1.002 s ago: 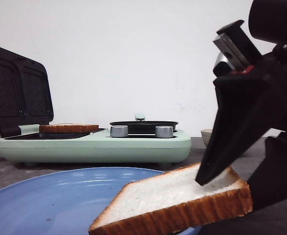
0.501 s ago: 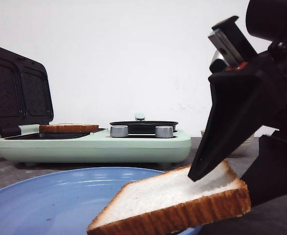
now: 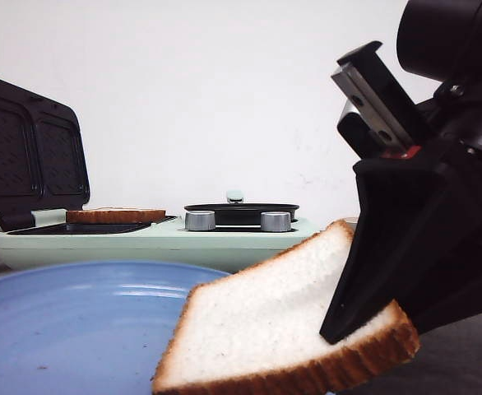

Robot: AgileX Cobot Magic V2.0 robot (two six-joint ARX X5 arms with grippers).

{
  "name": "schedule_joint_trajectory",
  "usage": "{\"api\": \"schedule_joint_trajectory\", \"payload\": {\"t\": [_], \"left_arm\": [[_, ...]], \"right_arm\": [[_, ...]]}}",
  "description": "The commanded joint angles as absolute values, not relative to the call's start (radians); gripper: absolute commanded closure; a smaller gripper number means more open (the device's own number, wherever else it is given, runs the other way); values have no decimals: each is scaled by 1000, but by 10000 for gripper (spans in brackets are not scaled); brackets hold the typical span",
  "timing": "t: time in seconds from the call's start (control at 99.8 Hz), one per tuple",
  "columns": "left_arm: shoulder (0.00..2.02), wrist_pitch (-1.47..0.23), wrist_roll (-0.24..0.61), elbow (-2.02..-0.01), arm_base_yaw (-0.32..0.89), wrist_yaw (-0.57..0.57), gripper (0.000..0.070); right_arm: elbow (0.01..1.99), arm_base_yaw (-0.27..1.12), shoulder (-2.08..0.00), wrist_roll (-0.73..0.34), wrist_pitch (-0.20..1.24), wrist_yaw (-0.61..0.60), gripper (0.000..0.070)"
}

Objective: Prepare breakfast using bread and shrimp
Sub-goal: 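Lower the right gripper and grasp the remaining bread slice edge, then lift the bread with the right gripper and carry it to the grill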

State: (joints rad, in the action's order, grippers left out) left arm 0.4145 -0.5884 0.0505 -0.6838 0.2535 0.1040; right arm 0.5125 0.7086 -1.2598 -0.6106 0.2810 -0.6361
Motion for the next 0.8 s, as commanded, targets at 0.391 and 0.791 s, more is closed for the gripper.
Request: {"api": "schedule_joint_trajectory", "payload": {"t": [0.391,0.791], "left_arm": [[416,-583,42,-687,255,105,23],[416,-580,42,-687,255,105,23]], "right_arm": [[522,717,-1127,-637,285,-620,700],[618,717,-1084,-667,281,-620,700]]}}
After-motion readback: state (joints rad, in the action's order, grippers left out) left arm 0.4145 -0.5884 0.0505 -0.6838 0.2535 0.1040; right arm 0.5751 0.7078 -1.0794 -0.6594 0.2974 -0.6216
